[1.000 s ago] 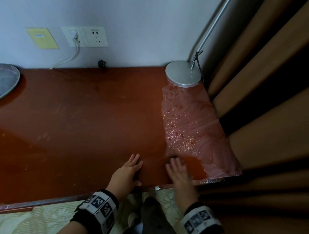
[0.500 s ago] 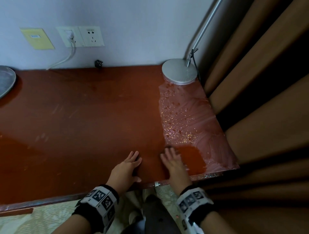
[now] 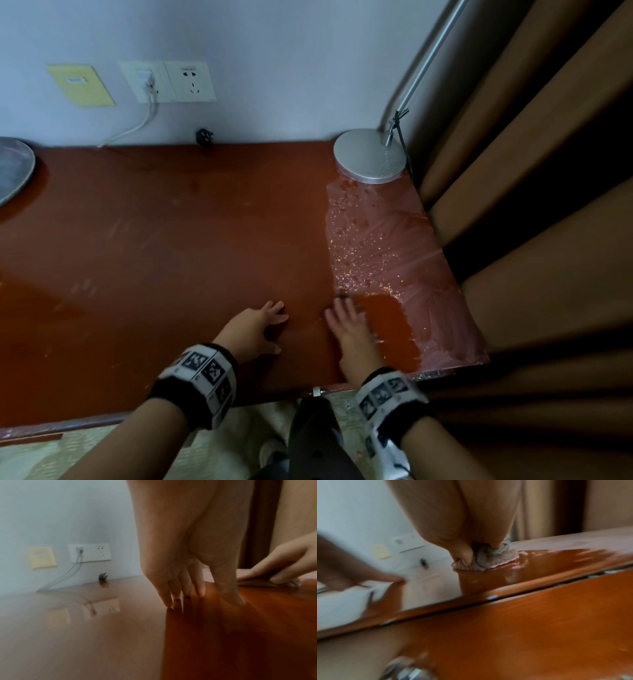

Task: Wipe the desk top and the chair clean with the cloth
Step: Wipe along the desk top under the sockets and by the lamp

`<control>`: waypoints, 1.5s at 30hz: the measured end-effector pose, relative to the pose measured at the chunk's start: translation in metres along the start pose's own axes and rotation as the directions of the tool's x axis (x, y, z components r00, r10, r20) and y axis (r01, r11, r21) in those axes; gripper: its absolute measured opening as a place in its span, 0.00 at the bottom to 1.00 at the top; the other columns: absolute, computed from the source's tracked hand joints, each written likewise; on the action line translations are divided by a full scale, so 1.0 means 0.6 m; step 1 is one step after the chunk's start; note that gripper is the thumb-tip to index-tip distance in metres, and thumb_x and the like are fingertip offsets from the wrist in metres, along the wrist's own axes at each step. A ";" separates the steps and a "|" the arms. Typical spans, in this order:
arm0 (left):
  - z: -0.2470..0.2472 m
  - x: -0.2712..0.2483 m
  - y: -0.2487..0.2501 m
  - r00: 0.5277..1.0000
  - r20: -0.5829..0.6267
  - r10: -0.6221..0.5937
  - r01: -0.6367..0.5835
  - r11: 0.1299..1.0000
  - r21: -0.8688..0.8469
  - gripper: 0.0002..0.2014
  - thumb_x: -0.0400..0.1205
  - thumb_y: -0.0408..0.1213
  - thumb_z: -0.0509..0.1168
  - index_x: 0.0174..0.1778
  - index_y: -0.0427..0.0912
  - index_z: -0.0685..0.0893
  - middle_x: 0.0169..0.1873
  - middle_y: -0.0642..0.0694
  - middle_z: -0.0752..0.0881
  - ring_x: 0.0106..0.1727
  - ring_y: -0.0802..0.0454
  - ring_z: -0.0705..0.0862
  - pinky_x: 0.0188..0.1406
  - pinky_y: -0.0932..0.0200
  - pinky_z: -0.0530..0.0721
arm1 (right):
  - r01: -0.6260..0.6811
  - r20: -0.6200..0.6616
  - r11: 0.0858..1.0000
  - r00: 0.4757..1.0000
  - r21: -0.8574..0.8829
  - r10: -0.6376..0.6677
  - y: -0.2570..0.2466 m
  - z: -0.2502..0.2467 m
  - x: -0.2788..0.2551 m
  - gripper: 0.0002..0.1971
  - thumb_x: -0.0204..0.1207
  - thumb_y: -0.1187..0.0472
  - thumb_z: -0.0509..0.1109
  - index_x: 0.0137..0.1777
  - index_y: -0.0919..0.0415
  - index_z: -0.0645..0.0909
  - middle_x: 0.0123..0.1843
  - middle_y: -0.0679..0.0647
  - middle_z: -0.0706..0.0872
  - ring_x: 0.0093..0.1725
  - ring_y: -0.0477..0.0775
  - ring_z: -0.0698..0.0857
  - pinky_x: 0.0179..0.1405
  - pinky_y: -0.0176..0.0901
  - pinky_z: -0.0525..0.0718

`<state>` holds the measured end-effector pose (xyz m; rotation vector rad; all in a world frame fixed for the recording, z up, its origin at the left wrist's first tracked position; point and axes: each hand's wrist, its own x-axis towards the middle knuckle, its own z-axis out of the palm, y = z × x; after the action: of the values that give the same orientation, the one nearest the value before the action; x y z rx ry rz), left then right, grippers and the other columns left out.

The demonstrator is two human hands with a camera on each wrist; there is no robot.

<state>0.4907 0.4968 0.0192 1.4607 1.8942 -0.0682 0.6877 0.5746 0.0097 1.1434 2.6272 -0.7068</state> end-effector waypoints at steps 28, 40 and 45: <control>-0.076 0.052 0.029 0.989 -0.126 -0.077 0.079 0.997 0.008 0.25 0.85 0.29 0.54 0.78 0.53 0.70 0.73 0.50 0.76 0.72 0.51 0.75 0.68 0.57 0.75 | 0.265 0.045 0.947 0.964 -0.183 -0.261 0.022 -0.043 0.045 0.42 0.70 0.69 0.67 0.82 0.63 0.50 0.80 0.60 0.37 0.80 0.60 0.38 0.79 0.52 0.42; -0.092 0.082 0.019 0.991 -0.065 -0.119 0.119 0.993 -0.008 0.32 0.83 0.36 0.61 0.83 0.50 0.57 0.83 0.51 0.54 0.82 0.52 0.57 0.80 0.52 0.61 | 0.059 -0.065 0.997 0.996 -0.056 -0.062 0.016 -0.060 0.117 0.39 0.73 0.75 0.57 0.83 0.58 0.46 0.84 0.57 0.39 0.80 0.61 0.35 0.81 0.56 0.46; -0.099 0.100 0.017 0.991 -0.072 -0.109 0.113 0.993 0.047 0.32 0.83 0.30 0.58 0.83 0.51 0.57 0.84 0.53 0.50 0.83 0.56 0.55 0.81 0.53 0.57 | 0.446 0.114 0.895 0.890 -0.021 -0.441 0.007 -0.027 0.096 0.38 0.66 0.74 0.51 0.81 0.64 0.57 0.81 0.59 0.43 0.74 0.65 0.32 0.77 0.60 0.32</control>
<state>0.4639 0.5763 0.0320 1.4072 2.0430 -0.1207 0.6515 0.6221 0.0020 0.4685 2.8175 -0.7511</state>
